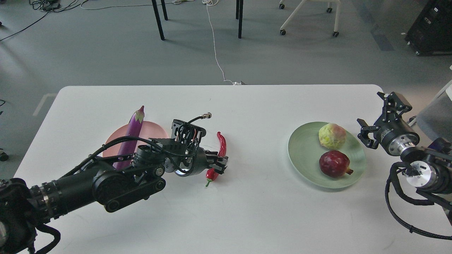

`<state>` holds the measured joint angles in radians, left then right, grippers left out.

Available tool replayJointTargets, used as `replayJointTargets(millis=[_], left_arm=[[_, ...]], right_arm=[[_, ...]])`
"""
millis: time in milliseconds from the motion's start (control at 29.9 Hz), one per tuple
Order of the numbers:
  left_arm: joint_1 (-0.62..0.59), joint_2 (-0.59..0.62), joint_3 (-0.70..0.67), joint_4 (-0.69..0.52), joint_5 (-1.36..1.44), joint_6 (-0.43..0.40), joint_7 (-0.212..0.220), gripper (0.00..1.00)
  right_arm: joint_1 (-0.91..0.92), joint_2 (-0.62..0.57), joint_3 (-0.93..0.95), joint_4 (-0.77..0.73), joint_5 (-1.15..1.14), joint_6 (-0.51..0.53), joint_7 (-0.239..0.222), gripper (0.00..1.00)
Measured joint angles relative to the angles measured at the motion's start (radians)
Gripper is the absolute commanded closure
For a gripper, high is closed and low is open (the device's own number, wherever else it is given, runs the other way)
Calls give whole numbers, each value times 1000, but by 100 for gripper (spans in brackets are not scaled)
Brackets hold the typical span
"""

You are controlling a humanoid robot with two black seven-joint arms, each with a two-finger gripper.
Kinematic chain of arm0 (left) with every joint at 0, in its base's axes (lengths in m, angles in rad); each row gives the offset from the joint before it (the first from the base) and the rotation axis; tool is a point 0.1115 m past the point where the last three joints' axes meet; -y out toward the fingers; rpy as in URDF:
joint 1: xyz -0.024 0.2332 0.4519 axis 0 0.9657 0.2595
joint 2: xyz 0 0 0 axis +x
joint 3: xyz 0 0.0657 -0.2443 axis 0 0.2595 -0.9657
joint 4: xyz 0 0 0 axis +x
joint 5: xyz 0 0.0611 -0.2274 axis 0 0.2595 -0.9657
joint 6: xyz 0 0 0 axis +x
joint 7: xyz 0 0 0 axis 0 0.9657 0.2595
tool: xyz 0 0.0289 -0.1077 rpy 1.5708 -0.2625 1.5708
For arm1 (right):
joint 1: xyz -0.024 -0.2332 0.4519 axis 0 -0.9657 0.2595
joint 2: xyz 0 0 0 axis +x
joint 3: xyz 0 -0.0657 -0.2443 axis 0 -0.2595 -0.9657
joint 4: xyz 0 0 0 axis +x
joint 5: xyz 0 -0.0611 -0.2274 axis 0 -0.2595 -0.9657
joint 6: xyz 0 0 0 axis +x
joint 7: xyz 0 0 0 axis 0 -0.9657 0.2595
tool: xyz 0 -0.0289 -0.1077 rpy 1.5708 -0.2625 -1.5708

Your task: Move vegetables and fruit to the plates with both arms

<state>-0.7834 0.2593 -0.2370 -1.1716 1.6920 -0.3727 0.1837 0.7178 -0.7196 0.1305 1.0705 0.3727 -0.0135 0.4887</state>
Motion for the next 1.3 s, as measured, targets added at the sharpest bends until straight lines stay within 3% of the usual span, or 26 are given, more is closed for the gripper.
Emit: replayJointTargets(millis=[267, 635, 802, 869, 936, 969, 1170, 1303], left_arm=[[-10, 56, -17, -34, -14, 0, 2, 85], [-15, 335, -78, -156, -166, -3, 1, 83], [-3, 419, -77, -167, -212, 0, -11, 76], [8, 438, -74, -168, -216, 0, -14, 63], [26, 449, -74, -168, -218, 0, -16, 27], [33, 452, -74, -168, -219, 0, -16, 3], [41, 455, -89, -168, -256, 0, -24, 0], [37, 434, -179, -169, -310, 0, -45, 0]], right_arm=[[-1, 1, 0, -1, 0, 0, 0, 1], [-2, 12, 0, -2, 0, 0, 0, 1], [-2, 12, 0, 0, 0, 0, 0, 1], [-2, 12, 0, 0, 0, 0, 0, 1], [-1, 12, 0, 0, 0, 0, 0, 1], [-1, 11, 0, 0, 0, 0, 0, 1], [0, 6, 0, 2, 0, 0, 0, 1], [7, 3, 2, 2, 0, 0, 0, 1]])
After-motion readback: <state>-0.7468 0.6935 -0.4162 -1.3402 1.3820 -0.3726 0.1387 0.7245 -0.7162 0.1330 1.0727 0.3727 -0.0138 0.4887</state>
